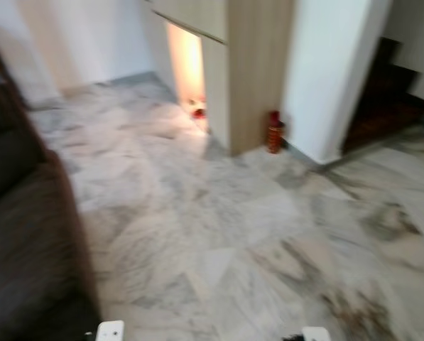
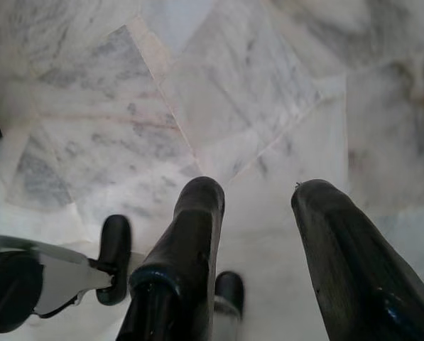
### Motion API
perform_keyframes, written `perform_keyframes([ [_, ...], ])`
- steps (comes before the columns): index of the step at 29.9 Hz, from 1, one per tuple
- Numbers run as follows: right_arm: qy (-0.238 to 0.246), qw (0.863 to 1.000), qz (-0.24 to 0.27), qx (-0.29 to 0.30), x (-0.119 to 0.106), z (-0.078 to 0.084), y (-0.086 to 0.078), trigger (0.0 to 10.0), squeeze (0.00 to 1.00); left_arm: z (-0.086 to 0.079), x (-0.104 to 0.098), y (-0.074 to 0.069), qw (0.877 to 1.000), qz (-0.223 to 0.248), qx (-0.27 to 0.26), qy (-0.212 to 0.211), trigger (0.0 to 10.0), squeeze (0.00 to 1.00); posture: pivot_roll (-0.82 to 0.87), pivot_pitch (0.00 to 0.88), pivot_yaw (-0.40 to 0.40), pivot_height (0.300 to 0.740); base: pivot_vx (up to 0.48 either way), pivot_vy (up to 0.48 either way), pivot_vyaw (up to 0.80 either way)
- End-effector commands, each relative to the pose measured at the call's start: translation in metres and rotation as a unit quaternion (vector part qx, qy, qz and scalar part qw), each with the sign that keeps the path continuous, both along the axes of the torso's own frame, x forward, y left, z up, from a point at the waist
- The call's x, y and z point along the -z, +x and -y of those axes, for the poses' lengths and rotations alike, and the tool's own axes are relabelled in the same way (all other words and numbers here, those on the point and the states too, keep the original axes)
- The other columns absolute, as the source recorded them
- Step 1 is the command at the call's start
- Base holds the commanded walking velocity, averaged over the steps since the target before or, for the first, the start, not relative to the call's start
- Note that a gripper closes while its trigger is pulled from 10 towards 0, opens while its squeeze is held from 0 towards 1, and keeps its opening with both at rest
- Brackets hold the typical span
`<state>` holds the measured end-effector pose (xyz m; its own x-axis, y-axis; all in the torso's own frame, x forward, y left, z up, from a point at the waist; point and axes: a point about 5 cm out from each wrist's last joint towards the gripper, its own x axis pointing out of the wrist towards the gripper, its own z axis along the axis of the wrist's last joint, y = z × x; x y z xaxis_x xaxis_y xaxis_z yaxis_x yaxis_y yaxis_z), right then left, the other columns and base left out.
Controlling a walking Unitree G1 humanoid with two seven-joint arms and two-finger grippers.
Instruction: Move the pillow to the sofa from floor
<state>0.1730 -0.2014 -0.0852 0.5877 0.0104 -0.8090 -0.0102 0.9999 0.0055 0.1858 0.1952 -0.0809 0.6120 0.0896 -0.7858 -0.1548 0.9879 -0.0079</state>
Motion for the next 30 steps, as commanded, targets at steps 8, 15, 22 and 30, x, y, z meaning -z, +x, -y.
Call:
perform_keyframes([
  [8,0.034,0.997,-0.032,0.054,0.0025,0.0143,-0.0093,10.0,0.00,-0.0553,0.0078,-0.0487,0.994,-0.024,-0.104,-0.011,10.0,0.00,0.10,0.000,-0.010,0.740,0.000,0.000,0.80],
  [15,0.053,0.995,-0.032,0.080,0.0036,0.0148,-0.0122,10.0,0.00,-0.0557,0.0077,-0.0488,0.995,-0.027,-0.098,-0.009,10.0,0.00,0.10,0.000,-0.012,0.740,0.000,0.000,0.08],
  [22,0.041,0.996,-0.036,0.075,0.0036,0.0163,-0.0126,10.0,0.00,-0.0556,0.0077,-0.0486,0.996,-0.031,-0.082,-0.001,10.0,0.00,0.10,0.000,-0.008,0.740,0.000,0.000,0.00],
  [30,0.042,0.995,-0.035,0.079,0.0039,0.0142,-0.0120,10.0,0.00,-0.0567,0.0073,-0.0483,0.997,-0.035,-0.070,0.005,10.0,0.00,0.10,0.000,-0.003,0.740,0.000,0.000,0.00],
])
